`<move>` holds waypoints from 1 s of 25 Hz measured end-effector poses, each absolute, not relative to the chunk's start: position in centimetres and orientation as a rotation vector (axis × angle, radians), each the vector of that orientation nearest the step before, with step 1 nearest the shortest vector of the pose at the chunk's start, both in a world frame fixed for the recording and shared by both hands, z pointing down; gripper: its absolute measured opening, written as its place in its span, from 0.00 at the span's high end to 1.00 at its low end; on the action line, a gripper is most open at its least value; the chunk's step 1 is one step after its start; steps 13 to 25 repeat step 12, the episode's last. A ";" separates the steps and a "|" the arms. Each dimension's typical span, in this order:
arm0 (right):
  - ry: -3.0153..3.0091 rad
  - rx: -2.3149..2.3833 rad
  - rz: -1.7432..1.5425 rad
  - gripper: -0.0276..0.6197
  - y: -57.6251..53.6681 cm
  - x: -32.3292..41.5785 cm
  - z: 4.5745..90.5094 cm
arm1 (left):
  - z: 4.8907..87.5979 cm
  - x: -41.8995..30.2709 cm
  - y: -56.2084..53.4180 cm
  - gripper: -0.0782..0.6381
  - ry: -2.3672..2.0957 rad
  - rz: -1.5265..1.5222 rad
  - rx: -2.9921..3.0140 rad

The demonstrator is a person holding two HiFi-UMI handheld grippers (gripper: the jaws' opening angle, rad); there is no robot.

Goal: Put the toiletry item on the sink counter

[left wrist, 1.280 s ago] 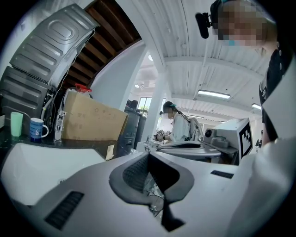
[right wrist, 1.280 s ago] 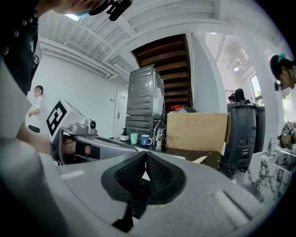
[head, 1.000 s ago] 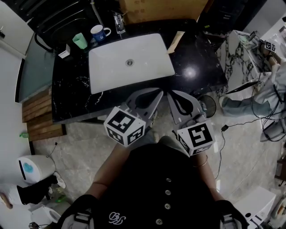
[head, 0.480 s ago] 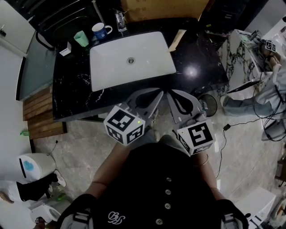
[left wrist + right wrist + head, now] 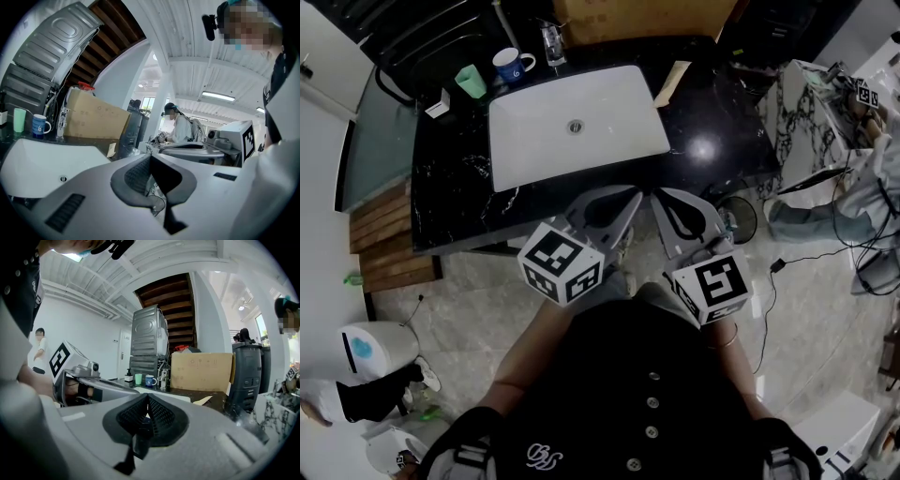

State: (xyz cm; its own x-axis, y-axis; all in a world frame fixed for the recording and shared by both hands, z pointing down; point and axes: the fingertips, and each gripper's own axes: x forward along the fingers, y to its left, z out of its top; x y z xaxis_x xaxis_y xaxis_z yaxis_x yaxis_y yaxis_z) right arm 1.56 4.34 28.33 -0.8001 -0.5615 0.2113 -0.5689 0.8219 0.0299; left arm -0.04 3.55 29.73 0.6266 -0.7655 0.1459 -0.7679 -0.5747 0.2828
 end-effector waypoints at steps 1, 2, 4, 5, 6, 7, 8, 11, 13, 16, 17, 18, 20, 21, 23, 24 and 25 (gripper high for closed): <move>-2.784 0.877 0.056 0.95 4.4 1.6 28.5 | 29.7 -0.1 3.6 0.88 -1.233 0.008 2.532; -2.764 0.872 0.064 0.95 4.4 1.7 28.7 | 29.7 -0.1 3.6 0.88 -1.234 0.006 2.531; -2.732 0.861 0.078 0.95 4.6 1.8 29.1 | 29.7 -0.2 3.5 0.88 -1.236 0.007 2.529; -2.739 0.861 0.080 0.95 4.6 1.7 29.1 | 29.7 -0.2 3.5 0.88 -1.236 0.006 2.528; -2.748 0.860 0.081 0.95 4.6 1.6 29.0 | 29.7 -0.2 3.5 0.88 -1.236 0.005 2.528; -2.747 0.857 0.083 0.95 4.7 1.6 29.0 | 29.7 -0.2 3.5 0.88 -1.236 0.004 2.527; -2.742 0.853 0.085 0.95 4.7 1.5 29.1 | 29.7 -0.2 3.6 0.88 -1.235 0.003 2.526; -2.763 0.854 0.078 0.95 4.7 1.3 28.9 | 29.8 -0.2 3.5 0.88 -1.234 0.003 2.526; -2.778 0.857 0.073 0.95 4.6 1.3 28.8 | 29.8 -0.2 3.5 0.88 -1.234 0.003 2.526; -2.778 0.857 0.073 0.95 4.6 1.3 28.8 | 29.8 -0.2 3.5 0.88 -1.234 0.003 2.526; -2.778 0.857 0.073 0.95 4.6 1.3 28.8 | 29.8 -0.2 3.5 0.88 -1.234 0.003 2.526; -2.778 0.857 0.073 0.95 4.6 1.3 28.8 | 29.8 -0.2 3.5 0.88 -1.234 0.003 2.526; -2.778 0.857 0.073 0.95 4.6 1.3 28.8 | 29.8 -0.2 3.5 0.88 -1.234 0.003 2.526; -2.778 0.857 0.073 0.95 4.6 1.3 28.8 | 29.8 -0.2 3.5 0.88 -1.234 0.003 2.526; -2.778 0.857 0.073 0.95 4.6 1.3 28.8 | 29.8 -0.2 3.5 0.88 -1.234 0.003 2.526; -2.778 0.857 0.073 0.95 4.6 1.3 28.8 | 29.8 -0.2 3.5 0.88 -1.234 0.003 2.526; -2.778 0.857 0.073 0.95 4.6 1.3 28.8 | 29.8 -0.2 3.5 0.88 -1.234 0.003 2.526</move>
